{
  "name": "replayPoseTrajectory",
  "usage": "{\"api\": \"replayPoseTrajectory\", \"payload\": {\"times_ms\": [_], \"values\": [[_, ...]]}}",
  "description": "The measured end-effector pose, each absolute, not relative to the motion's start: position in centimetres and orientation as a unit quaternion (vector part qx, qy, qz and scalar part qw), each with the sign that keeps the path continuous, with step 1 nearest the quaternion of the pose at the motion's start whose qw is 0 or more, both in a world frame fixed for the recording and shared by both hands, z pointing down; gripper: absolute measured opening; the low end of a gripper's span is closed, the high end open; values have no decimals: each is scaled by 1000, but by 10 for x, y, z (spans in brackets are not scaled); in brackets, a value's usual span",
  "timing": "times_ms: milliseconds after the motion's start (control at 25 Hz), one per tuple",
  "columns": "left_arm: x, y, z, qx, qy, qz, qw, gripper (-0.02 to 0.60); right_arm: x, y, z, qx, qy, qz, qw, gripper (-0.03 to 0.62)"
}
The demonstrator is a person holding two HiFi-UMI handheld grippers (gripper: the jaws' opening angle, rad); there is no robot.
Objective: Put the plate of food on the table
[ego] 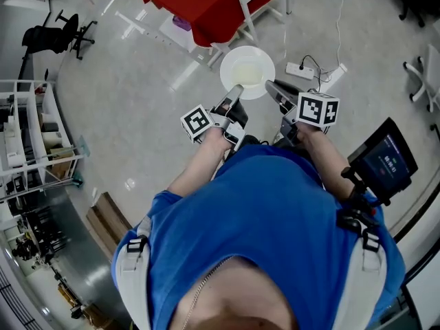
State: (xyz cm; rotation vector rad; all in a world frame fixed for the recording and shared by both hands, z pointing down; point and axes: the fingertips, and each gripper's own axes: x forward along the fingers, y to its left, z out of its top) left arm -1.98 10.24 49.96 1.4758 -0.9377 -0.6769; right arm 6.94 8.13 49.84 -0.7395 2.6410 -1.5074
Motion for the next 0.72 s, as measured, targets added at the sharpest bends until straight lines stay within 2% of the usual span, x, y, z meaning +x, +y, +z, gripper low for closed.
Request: {"api": "replayPoseTrajectory", "payload": {"times_ms": [480,720], "values": [[-18,78,482,650,-387,-271,595,25,71,62,480,-258,841,-475,22,48],[-23,8,494,656,-383,-260,596,25,69,-6,490,-273,837,-473,21,48]]}}
